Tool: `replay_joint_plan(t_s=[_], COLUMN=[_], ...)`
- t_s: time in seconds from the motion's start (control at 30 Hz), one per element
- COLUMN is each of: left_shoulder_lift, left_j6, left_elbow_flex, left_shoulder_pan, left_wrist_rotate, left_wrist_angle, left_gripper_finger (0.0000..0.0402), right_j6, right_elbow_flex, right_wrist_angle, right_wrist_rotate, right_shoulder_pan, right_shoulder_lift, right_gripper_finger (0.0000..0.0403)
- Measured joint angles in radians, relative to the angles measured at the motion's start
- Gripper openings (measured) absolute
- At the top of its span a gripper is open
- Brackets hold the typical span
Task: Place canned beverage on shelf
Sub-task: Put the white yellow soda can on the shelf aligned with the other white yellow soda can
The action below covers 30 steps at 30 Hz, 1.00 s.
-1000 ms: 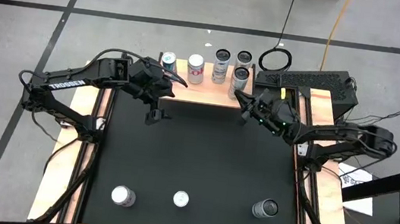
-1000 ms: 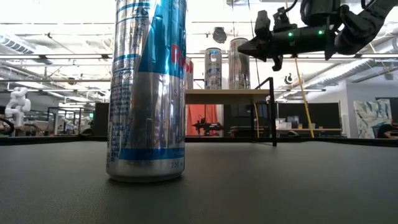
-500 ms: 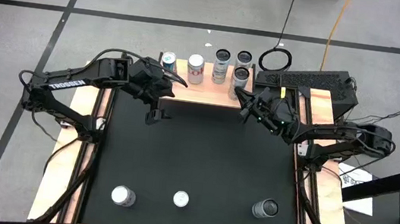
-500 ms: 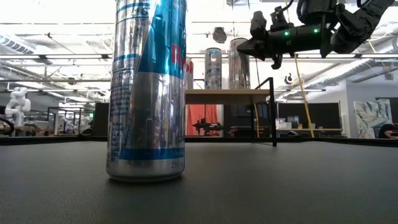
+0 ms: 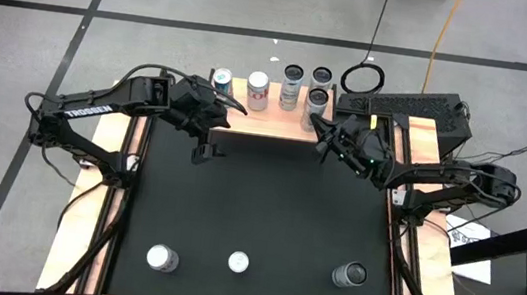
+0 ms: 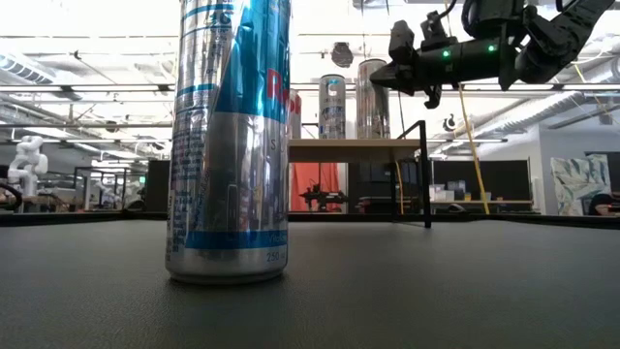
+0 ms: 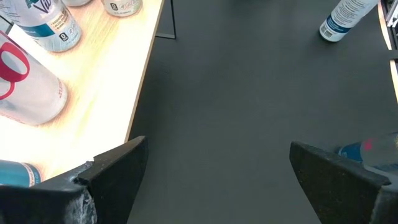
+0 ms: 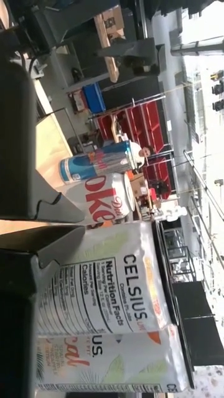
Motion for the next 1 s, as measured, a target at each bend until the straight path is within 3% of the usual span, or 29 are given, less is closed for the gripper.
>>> replay_joint_plan(t_s=[0.47,0.83,1.0], left_shoulder_lift=[0.0,0.0,0.0], left_j6=[0.0,-0.001,-0.002], left_elbow_flex=[0.0,0.0,0.0], left_shoulder_pan=[0.0,0.0,0.0], left_wrist_rotate=[0.0,0.0,0.0], left_wrist_angle=[0.0,0.0,0.0], left_gripper_finger=[0.0393,0.0393,0.0393], right_j6=[-0.012,-0.039,-0.054], right_elbow_flex=[0.0,0.0,0.0], right_wrist_angle=[-0.009,-0.174,-0.14], right_wrist_rotate=[0.045,0.112,0.097], right_shoulder_pan=[0.001,0.036,0.056], right_shoulder_lift=[-0.009,-0.173,-0.197], right_gripper_finger=[0.0,0.0,0.0])
